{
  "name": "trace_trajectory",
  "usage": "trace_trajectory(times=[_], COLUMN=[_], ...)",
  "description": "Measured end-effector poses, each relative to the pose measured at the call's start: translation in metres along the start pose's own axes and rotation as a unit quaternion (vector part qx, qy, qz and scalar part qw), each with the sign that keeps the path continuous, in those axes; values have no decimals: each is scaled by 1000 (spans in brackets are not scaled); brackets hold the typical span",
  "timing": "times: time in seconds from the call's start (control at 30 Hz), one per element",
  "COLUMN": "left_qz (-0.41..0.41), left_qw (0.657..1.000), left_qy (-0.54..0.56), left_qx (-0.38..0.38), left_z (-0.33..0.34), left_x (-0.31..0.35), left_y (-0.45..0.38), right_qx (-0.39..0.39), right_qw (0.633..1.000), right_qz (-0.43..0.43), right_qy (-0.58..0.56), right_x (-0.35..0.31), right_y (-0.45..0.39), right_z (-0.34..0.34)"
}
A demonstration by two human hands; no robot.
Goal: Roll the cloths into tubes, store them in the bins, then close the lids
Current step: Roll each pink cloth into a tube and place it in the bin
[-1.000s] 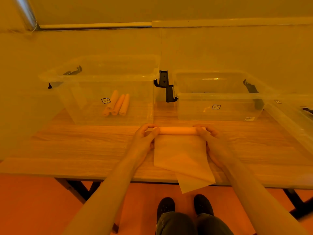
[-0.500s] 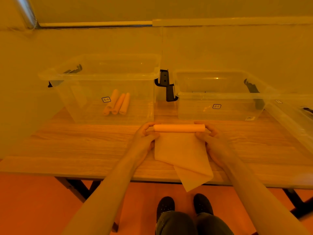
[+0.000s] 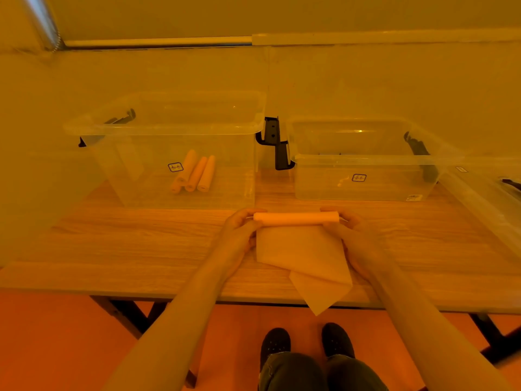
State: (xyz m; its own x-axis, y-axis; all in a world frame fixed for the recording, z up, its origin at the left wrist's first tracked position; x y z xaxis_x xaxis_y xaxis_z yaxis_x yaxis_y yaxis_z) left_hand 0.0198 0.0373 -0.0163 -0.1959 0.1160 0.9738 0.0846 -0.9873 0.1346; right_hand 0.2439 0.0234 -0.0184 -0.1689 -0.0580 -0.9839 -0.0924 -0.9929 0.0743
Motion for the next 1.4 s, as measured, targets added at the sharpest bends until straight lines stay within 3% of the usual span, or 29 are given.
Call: trace_trajectory(times=[0.3,0.57,0.77,1.4], left_qz=[22,-1,18,16], left_qw=[1000,999,997,998], left_qy=[4,44,64,49], left_qx=[-12,2,-28,-36], left_z=[-1,-4,-3,-1], left_x=[0,-6,-3,-2], left_y=[-1,-9,-6,-5], right_qx=[29,10,5,24], right_qw=[999,1000,1000,1000], right_qz=[-16,5,5,4], right_qy=[9,-20,-19,-7], right_x=[-2,-2,-3,-3], right_y=[-1,-2,-2,0], right_z=[1,0,1,0])
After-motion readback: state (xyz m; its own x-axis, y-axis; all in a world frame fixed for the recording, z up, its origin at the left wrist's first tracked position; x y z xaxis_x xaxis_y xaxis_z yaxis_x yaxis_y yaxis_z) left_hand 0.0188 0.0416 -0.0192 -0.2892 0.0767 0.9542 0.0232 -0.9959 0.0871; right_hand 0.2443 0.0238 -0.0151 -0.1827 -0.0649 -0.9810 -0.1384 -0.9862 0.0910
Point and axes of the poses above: each hand's wrist, its own y-axis away from the middle knuckle, its own z-axis out of the palm, x = y × z, the point moved 5 cm from there along -y, towards the middle knuckle, and after that the axes turned 8 degrees about x, right-handed, at the moved point
